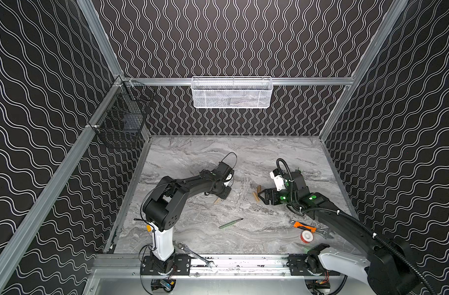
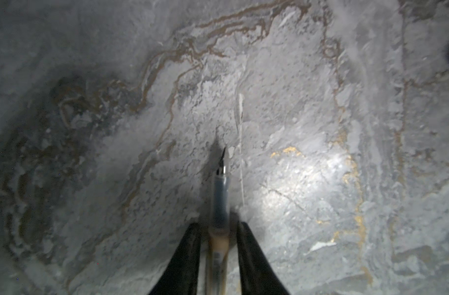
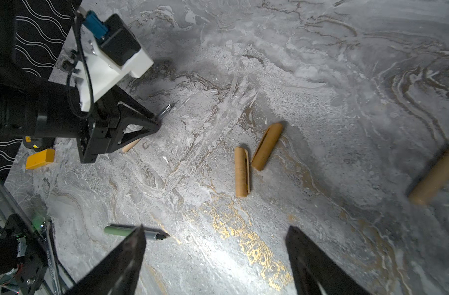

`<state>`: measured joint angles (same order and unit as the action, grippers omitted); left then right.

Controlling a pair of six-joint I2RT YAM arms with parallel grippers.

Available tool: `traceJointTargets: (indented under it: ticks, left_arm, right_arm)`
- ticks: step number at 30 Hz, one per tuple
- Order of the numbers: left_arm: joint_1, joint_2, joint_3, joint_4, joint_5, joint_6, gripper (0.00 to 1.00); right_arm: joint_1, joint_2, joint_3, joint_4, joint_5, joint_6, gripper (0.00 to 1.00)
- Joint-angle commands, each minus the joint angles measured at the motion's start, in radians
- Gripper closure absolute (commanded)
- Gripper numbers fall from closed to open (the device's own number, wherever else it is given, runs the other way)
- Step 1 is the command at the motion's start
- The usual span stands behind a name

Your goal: Insert the pens into the pen caps

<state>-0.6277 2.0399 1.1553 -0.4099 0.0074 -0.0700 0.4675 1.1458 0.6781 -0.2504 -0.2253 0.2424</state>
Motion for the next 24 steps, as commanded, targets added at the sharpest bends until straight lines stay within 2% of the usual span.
traceJointTargets:
  ticks: [1, 4, 6, 9, 12, 18, 24]
  left_arm:
    - [-0.020, 0.011, -0.025, -0.043, 0.041, -0.031, 0.75]
    - [-0.030, 0.001, -0.040, -0.040, 0.046, -0.041, 0.79]
    - [-0.032, -0.009, -0.052, -0.039, 0.064, -0.046, 0.85]
    - [-0.032, -0.025, -0.057, -0.053, 0.081, -0.051, 0.86]
    - [-0.032, -0.059, -0.065, -0.061, 0.103, -0.048, 0.92]
    - [-0.035, -0.161, -0.074, -0.099, 0.140, 0.004, 0.91]
    - [-0.140, -0.146, -0.051, -0.116, 0.109, 0.055, 0.88]
  right_arm:
    - [0.001, 0.013, 0.012, 0.002, 0.000, 0.000, 0.12]
    - [0.001, 0.032, 0.015, 0.008, -0.003, 0.003, 0.12]
    - [0.001, 0.044, 0.013, 0.016, -0.007, 0.006, 0.12]
    - [0.001, 0.066, 0.012, 0.029, -0.014, 0.009, 0.12]
    - [0.004, 0.085, 0.012, 0.039, -0.019, 0.012, 0.12]
    - [0.017, 0.122, 0.035, 0.033, -0.014, 0.011, 0.12]
    - [0.019, 0.134, 0.041, 0.039, 0.024, 0.033, 0.12]
